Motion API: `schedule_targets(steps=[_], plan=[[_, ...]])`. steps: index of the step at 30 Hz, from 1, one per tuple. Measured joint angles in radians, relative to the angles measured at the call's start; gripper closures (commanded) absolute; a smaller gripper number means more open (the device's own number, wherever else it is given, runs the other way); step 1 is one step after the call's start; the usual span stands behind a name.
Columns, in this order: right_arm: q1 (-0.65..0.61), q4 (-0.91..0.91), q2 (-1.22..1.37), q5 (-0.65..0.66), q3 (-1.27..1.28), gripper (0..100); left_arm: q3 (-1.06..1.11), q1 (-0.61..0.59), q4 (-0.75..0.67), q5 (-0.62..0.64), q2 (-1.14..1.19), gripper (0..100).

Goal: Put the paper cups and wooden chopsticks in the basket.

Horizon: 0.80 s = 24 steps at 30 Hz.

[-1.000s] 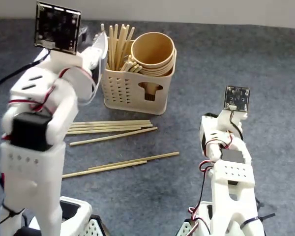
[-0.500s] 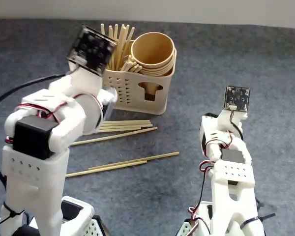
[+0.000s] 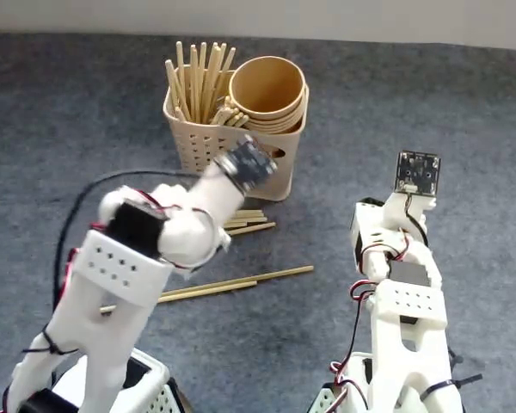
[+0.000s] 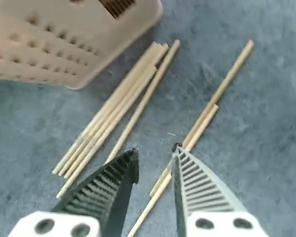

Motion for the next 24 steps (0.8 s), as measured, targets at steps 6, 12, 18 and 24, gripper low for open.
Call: schedule_targets(steps=[6,12,18,24], plan=[[0.0,0.0,0.0,0.0,0.0,98.8,0.201,0.026,-0.133,-0.031,0.002,83],[0.0,0.0,0.0,0.0,0.0,98.8,0.37,0.029,-0.299,-0.049,0.002,81],[0.0,0.0,0.0,0.0,0.0,98.8,0.44,0.028,-0.333,-0.169,0.002,81],[0.0,0.0,0.0,0.0,0.0,98.8,0.453,0.026,-0.371,-0.178,0.025,85]])
